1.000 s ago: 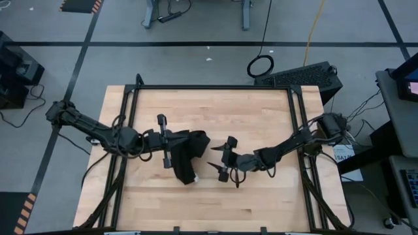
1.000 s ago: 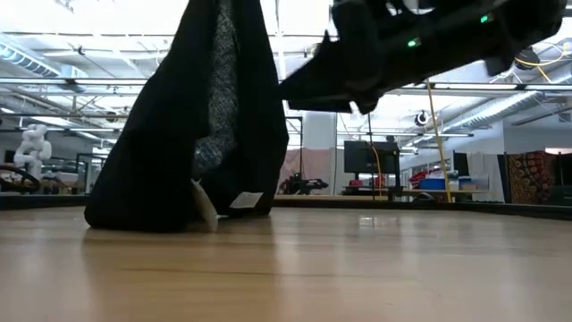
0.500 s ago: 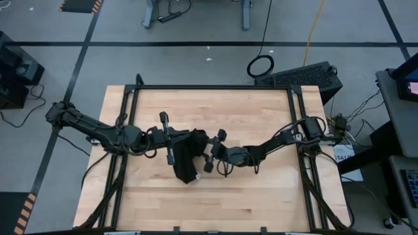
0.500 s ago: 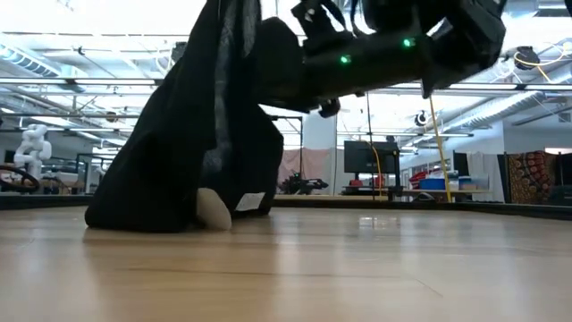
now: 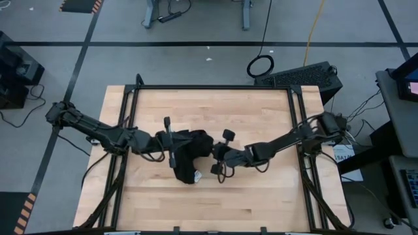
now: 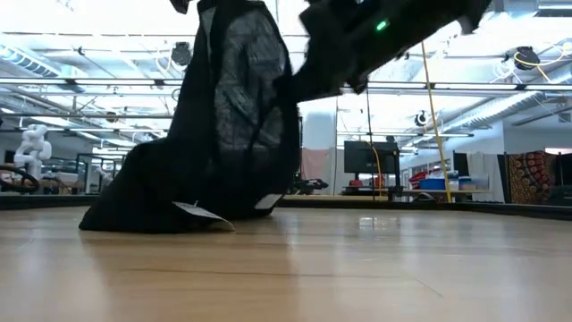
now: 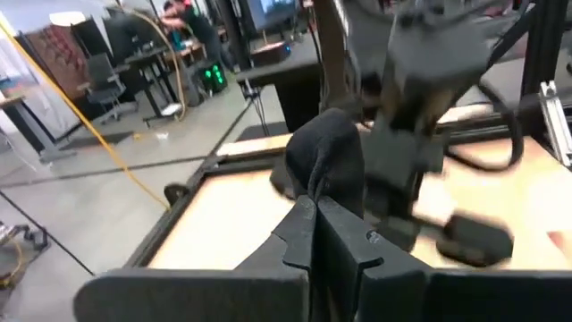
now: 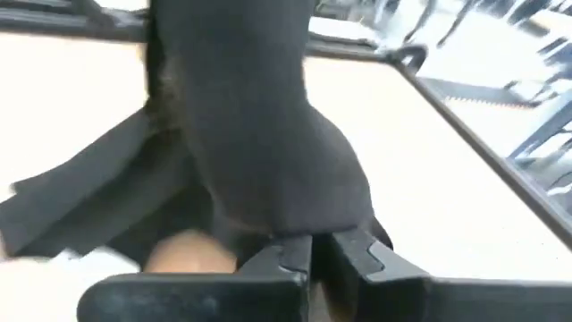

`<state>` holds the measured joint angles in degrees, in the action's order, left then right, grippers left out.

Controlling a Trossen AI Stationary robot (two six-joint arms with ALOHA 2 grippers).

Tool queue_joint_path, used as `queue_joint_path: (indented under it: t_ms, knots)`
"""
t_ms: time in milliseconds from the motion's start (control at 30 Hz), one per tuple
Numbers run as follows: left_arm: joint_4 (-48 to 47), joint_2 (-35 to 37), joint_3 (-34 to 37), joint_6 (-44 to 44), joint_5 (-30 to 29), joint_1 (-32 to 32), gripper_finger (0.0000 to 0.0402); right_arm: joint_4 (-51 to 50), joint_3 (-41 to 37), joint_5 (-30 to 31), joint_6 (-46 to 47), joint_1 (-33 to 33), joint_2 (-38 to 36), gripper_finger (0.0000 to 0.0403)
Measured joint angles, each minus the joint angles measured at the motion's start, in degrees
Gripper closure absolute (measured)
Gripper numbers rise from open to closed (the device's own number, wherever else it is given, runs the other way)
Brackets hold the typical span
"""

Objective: Roll napkin
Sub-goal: Fold the black napkin

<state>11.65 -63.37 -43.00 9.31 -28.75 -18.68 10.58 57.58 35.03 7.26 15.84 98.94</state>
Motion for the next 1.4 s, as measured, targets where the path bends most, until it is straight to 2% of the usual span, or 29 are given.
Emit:
queue_joint_path:
  t_ms: [167, 300, 533, 633, 800, 1000, 1133, 1333, 1400]
  knots:
    - [-5.4, -1.1, 0.0, -7.4, 3.8, 0.3, 0.0371, -12.9, 0.0, -2.3, 6.1, 0.1, -5.0, 0.0398]
    - [-7.4, -3.3, 0.9, -13.3, 5.8, 0.1, 0.0311, -18.5, 0.0, -2.1, 8.1, 0.1, -8.0, 0.0401]
    - [-14.0, -6.5, 2.4, -25.6, 5.4, -3.7, 0.0203, -28.5, 0.0, -2.1, 8.6, 0.1, -10.7, 0.0401]
    - [-18.2, -6.7, 2.4, -30.5, 2.7, -6.4, 0.0182, -31.3, 0.0, -2.1, 8.6, 0.1, -10.7, 0.0401]
    - [-23.3, -6.7, 2.4, -35.6, -6.6, -9.9, 0.0175, -33.4, 0.0, -2.1, 8.6, 0.1, -10.7, 0.0401]
    - [-21.0, -7.0, 2.4, -30.9, -10.6, -11.7, 0.0175, -32.8, 0.0, -2.1, 8.2, 0.0, -10.7, 0.0401]
    - [-19.5, -9.5, 2.4, -25.1, -9.1, -12.0, 0.0175, -32.6, 0.0, -2.1, 8.2, -0.5, -10.7, 0.0401]
    - [-18.2, -18.6, 2.4, -17.9, -7.9, -13.1, 0.0175, -32.2, 0.0, -2.2, 8.5, -1.1, -10.7, 0.0401]
    - [-17.9, -22.0, 2.4, -14.8, -10.9, -13.8, 0.0175, -32.2, 0.0, -2.2, 8.5, -1.0, -10.7, 0.0401]
